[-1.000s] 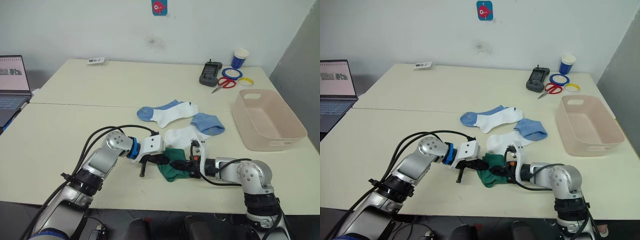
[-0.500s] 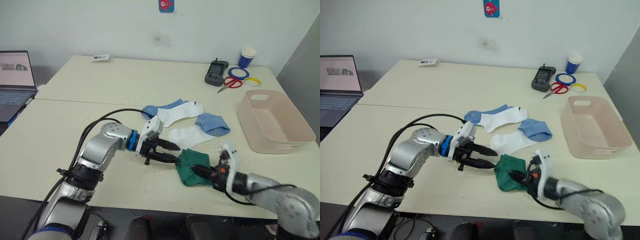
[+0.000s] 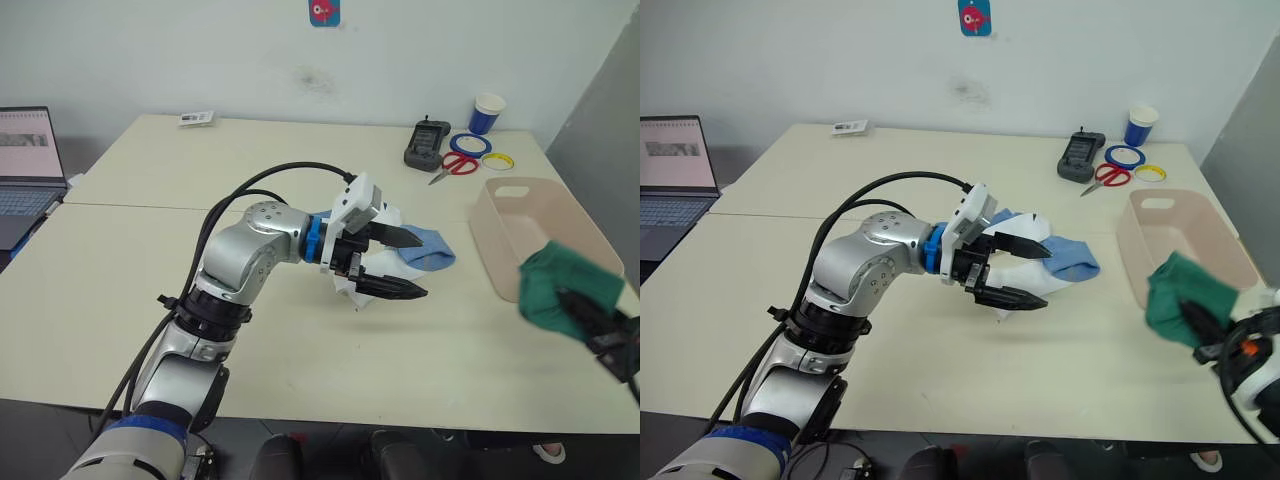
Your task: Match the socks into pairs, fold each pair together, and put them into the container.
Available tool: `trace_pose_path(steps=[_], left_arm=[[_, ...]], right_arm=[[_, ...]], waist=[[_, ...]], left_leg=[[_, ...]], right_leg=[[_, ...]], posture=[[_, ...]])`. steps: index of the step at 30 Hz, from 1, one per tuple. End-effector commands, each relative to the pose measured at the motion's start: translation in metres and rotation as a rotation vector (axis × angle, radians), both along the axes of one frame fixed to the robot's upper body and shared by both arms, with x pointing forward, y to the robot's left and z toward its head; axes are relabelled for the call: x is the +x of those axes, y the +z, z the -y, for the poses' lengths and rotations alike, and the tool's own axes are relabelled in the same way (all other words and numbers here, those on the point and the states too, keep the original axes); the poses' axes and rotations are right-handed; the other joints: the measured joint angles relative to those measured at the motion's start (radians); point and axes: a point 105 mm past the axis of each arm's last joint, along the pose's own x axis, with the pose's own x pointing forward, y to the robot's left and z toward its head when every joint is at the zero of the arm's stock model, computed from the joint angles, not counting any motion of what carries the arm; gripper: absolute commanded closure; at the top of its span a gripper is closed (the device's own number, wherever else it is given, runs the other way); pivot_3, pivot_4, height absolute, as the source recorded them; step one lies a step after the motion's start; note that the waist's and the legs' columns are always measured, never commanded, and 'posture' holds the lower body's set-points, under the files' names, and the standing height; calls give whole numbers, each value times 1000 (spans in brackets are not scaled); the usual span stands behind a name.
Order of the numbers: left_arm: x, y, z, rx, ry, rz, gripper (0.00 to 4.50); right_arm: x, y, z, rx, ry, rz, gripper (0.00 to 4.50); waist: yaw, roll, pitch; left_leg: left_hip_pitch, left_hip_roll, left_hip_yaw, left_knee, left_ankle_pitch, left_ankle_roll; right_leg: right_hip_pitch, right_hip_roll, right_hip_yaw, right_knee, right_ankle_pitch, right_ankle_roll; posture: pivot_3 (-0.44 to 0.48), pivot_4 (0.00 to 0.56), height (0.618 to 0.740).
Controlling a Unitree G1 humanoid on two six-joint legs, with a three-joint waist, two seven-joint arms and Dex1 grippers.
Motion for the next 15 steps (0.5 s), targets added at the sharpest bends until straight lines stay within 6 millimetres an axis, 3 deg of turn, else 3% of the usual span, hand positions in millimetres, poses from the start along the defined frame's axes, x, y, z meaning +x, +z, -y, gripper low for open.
trace_pose_path(steps=[1, 5, 9, 15], left_arm=[[-2, 14, 7, -24, -12, 57, 0], [-2, 16, 10, -30, -9, 67, 0], [-5, 18, 14, -49, 3, 75, 0], [-7, 25, 17, -74, 25, 68, 0]], right_arm=[[20, 32, 20, -259, -67, 99, 4389], [51, 38, 34, -567, -62, 101, 4389], [100, 21, 65, -1071, -15, 53, 4389], [151, -2, 85, -1328, 29, 23, 4389]], waist=[[-2, 0, 0], [3, -1, 1], [2, 1, 3], [9, 4, 4]], left_leg=[[0, -1, -1, 0, 0, 0], [1, -2, -4, 1, 0, 0], [-1, -2, -4, 1, 0, 0], [-3, -2, -2, 2, 2, -3]], right_leg=[[0, 0, 0, 0, 0, 0], [1, 0, 1, -2, 1, 2], [1, 0, 1, -5, 1, 2], [0, -1, 2, -7, 1, 2]], posture=[[0, 150, 725], [0, 150, 725], [0, 150, 725], [0, 150, 725]])
